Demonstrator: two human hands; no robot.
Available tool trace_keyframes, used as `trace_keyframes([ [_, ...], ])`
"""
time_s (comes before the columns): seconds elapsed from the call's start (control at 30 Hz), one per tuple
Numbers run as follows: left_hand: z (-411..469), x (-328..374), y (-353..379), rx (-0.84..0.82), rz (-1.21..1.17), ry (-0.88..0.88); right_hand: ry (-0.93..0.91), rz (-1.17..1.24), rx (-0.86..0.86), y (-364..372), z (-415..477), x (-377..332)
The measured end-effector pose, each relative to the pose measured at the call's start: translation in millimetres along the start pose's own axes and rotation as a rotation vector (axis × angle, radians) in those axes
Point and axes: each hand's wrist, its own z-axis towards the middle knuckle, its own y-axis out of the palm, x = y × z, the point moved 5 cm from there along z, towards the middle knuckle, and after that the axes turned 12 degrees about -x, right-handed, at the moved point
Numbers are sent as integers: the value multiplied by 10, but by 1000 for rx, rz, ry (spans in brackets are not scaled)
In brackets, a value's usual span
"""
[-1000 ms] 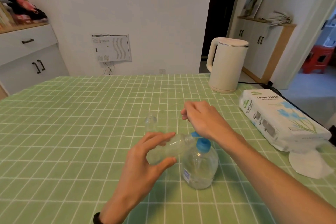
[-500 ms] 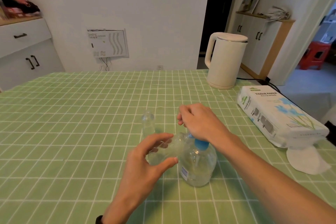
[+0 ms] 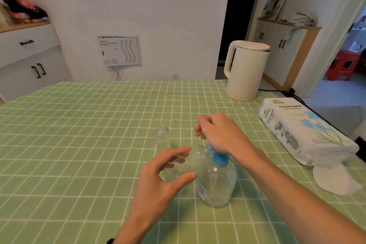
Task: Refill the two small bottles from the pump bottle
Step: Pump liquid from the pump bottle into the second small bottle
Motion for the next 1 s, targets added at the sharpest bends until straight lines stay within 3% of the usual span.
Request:
trace_keyframes([
  [0.53,-15,32,6,10,-30,11,-13,-96,2,1,22,-29],
  [1.0,-14,-52,37,-9,-50,3,-7,18,-22,87,20,71],
])
